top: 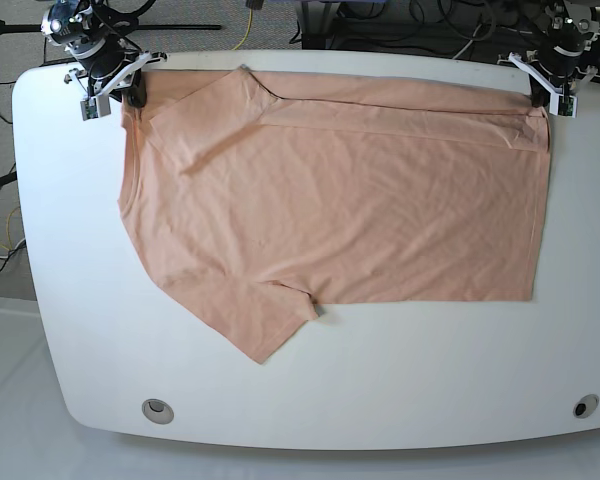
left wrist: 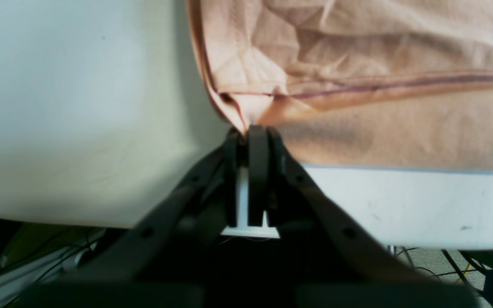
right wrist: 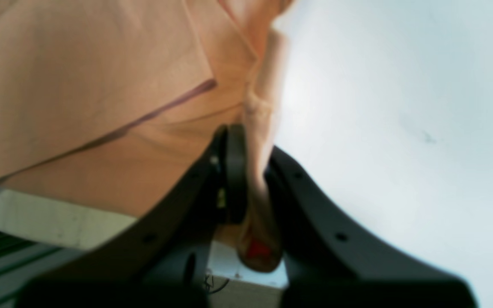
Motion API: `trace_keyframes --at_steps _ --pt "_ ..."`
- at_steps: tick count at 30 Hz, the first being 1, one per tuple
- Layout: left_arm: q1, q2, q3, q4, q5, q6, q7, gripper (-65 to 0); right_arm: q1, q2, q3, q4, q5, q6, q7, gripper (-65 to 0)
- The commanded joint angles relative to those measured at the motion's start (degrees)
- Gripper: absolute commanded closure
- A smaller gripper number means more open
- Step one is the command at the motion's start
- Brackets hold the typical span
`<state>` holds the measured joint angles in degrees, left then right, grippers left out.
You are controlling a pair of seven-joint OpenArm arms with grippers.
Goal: Fold the T-shirt properly
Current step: 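Pull the hem edge away from the shirt body with both grippers, then release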
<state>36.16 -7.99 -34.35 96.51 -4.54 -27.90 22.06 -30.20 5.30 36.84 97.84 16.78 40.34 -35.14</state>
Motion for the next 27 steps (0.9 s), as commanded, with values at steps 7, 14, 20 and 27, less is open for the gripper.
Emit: trace_keyframes --at_steps 7,14,20,27 --pt "0.4 -0.7 -0.4 2.8 0.4 0.2 3.1 -20.0 -0.9 0.2 0.0 1.3 -3.5 -0.3 -7.1 -3.3" --pt "-0.4 -0.9 -0.9 4.2 0.2 0.8 2.0 -39.3 -1.1 0.2 0.5 1.2 -2.4 -0.3 -9.9 -27.7" --pt "-0.6 -1.0 -1.4 6.8 0.0 1.1 2.5 -38.6 -1.1 0.2 1.5 1.9 -1.5 -0.3 -8.9 -33.6" --pt "-1.0 -1.0 -2.5 9.4 -0.2 1.4 3.0 -35.6 -1.1 0.1 2.3 3.5 -0.6 -0.3 -8.2 -33.8"
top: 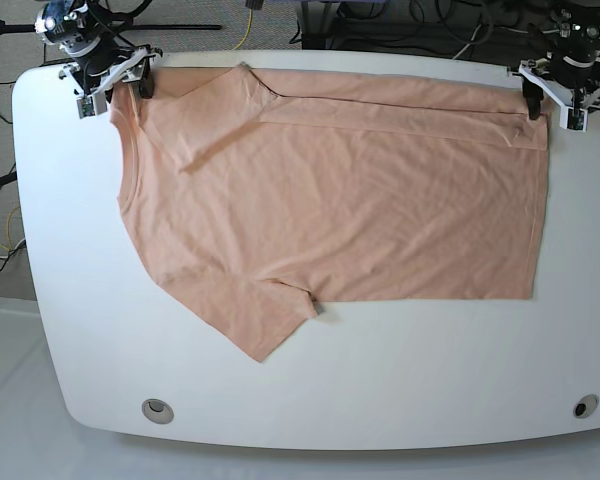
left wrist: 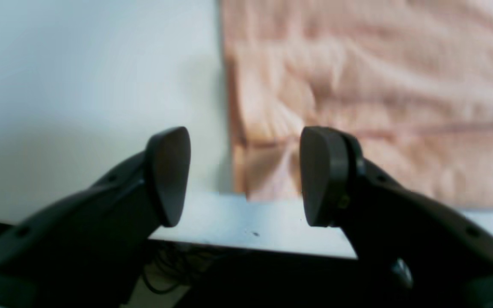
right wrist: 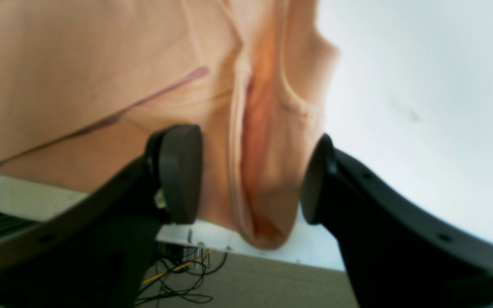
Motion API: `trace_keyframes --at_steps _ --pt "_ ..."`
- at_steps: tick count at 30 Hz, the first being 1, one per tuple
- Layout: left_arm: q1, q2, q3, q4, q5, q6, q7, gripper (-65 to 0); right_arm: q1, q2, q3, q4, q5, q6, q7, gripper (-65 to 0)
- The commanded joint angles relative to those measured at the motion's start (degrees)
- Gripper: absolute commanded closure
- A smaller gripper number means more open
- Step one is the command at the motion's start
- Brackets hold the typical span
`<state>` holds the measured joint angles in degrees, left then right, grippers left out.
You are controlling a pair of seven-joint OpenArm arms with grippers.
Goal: Fold the T-shirt properly
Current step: 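Pull the hem edge away from the shirt body with both grippers, then release, then move the right gripper to the shirt's sleeve corner and grasp it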
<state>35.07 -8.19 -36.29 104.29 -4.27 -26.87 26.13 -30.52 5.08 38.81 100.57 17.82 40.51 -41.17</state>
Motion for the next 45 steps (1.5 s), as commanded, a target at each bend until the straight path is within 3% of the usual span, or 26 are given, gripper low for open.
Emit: trace_keyframes --at_steps 1,32,45 --pt "0.1 -0.8 -0.6 1.9 -0.4 0.4 -1.1 -35.4 -0.8 0.3 0.4 1.0 -1.7 -0.5 -2.2 -33.7" --pt "-3.5 -0.7 1.1 6.2 -0.5 0.3 0.5 -35.4 -0.6 0.2 3.8 13.8 0.2 -0.5 -2.1 -33.5" --pt "-8.1 -0.9 1.0 8.2 -0.8 0.7 0.3 -35.1 6.5 2.9 3.0 14.9 -0.4 -0.5 -2.5 -33.9"
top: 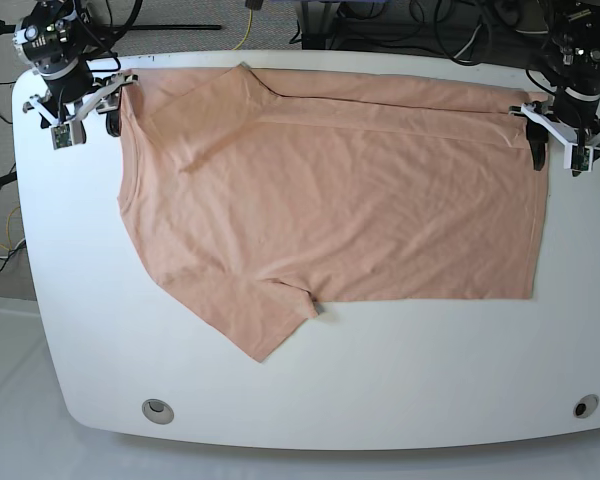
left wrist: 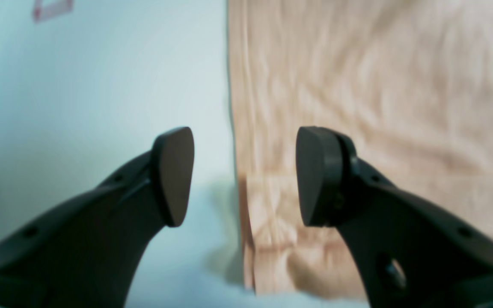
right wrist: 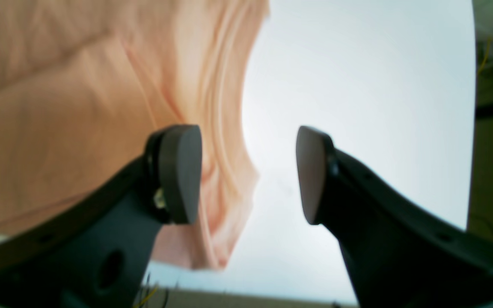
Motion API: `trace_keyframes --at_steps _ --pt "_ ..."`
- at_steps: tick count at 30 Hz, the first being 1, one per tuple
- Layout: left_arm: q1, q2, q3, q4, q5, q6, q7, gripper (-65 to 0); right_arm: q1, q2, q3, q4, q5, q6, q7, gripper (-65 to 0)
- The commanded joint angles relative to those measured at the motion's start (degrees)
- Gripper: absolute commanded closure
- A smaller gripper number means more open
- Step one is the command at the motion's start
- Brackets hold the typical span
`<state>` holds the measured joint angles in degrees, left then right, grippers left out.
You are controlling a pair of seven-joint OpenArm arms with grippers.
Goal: Fold the T-shirt properly
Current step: 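Move the right gripper to the shirt's sleeve corner and grasp it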
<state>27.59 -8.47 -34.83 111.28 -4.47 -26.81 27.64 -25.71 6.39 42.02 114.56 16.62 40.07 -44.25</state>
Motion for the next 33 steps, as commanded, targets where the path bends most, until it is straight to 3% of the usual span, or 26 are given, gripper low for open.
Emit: trace_keyframes --at_steps 1,7,9,21,27,29,33 --pt "-1.1 -0.5 -0.4 1.1 -0.6 0.8 -1.3 -35.1 3.0 2.1 -0.6 1.1 0.9 -0.1 0.5 -33.9" --pt "-5.1 -0.4 0.0 0.7 -0.7 1.3 -0.9 -35.0 9.2 3.9 -2.1 -0.6 0.9 -0.1 -0.7 -33.9" --pt "-9.0 -0.4 1.6 -1.5 -0.8 0.6 -0.5 -35.4 16.2 4.4 -3.6 -5.2 0.8 -0.1 -0.8 -34.4" --pt "-17.8 -1.5 5.9 -9.6 -0.8 0.9 0.3 -36.5 28.8 3.8 -5.8 -18.1 0.8 -0.1 -1.6 -34.6" --pt "-22.1 -2.3 8.3 -15.4 -0.7 1.1 0.4 -36.6 33.5 4.0 -7.3 -23.3 0.7 -0.1 -1.8 -34.6" --pt "-27.4 -3.6 10.0 -22.5 -0.3 1.0 0.9 -36.9 39.3 5.2 -9.6 -29.5 0.3 -0.1 -2.3 -34.8" --pt "-30.2 -4.4 10.9 -26.3 -0.1 0.8 1.1 -36.9 43.0 6.5 -12.0 -34.7 0.3 -0.1 -2.1 -34.8"
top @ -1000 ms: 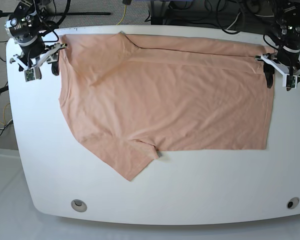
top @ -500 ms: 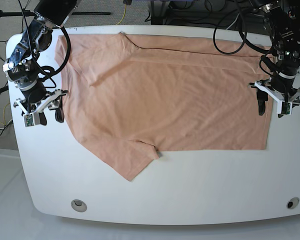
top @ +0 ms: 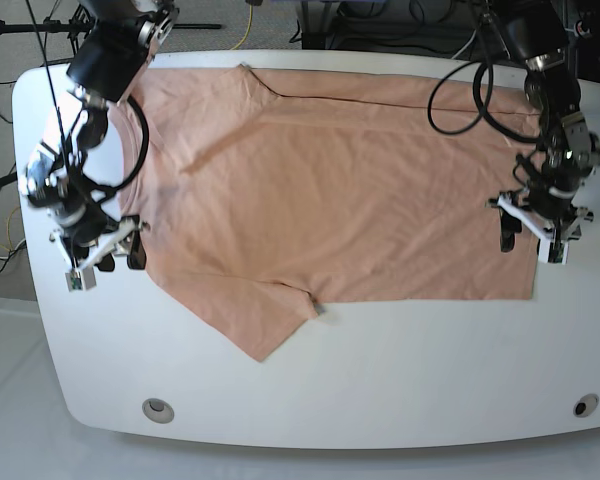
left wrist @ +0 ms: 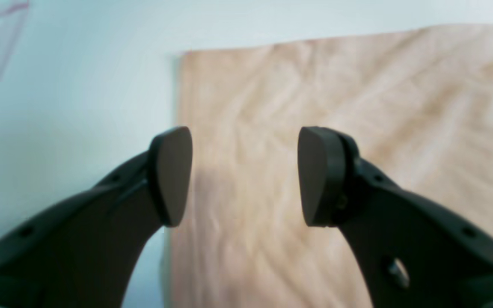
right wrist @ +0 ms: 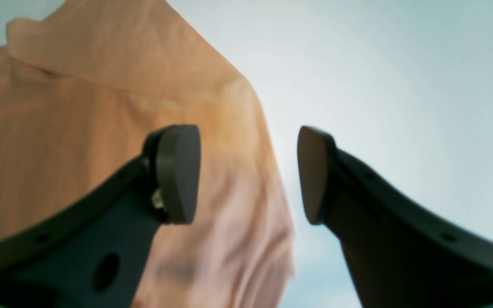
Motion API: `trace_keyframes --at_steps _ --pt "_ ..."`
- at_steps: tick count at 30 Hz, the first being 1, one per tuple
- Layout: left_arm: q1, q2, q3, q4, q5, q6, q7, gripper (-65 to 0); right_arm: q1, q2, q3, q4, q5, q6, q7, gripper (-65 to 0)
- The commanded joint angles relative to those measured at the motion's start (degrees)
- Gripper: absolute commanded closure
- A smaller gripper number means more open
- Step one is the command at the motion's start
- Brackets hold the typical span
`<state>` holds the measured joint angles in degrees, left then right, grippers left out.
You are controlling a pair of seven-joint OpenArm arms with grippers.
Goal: Fold the T-shirt properly
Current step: 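Move the right gripper to the shirt's sleeve corner and grasp it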
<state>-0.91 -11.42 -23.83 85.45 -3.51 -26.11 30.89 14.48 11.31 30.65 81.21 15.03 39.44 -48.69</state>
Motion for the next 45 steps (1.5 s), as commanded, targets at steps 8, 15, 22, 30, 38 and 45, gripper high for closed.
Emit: trace_keyframes --at_steps 8,15,22,30,38,45 --pt "-4.2 -1.6 0.4 -4.7 -0.4 0.5 -3.5 -37.7 10.1 4.4 -5.7 -13.3 1.7 0.6 4.7 -34.8" --pt "-4.5 -1.7 0.9 -6.6 0.4 0.9 -4.8 -38.7 16.0 6.5 -9.8 -24.2 0.2 0.5 9.6 -34.9" --pt "-4.3 -2.3 1.2 -8.7 1.1 0.6 -6.2 -38.7 23.5 9.9 -15.8 -41.1 -3.9 -2.1 20.6 -35.4" --pt "-4.9 -2.8 -0.2 -11.8 0.3 0.5 -5.6 -38.4 25.8 9.6 -18.3 -49.0 -4.2 -2.4 24.0 -35.0" --pt "-4.5 -2.9 -0.8 -11.6 0.0 0.6 -5.5 -38.2 24.8 8.6 -19.0 -48.7 -3.6 -2.3 26.0 -35.4" --pt "-4.2 -2.7 -0.7 -11.2 -0.6 0.6 -5.6 -38.3 24.3 7.9 -19.1 -49.5 -3.8 -2.2 28.1 -35.4"
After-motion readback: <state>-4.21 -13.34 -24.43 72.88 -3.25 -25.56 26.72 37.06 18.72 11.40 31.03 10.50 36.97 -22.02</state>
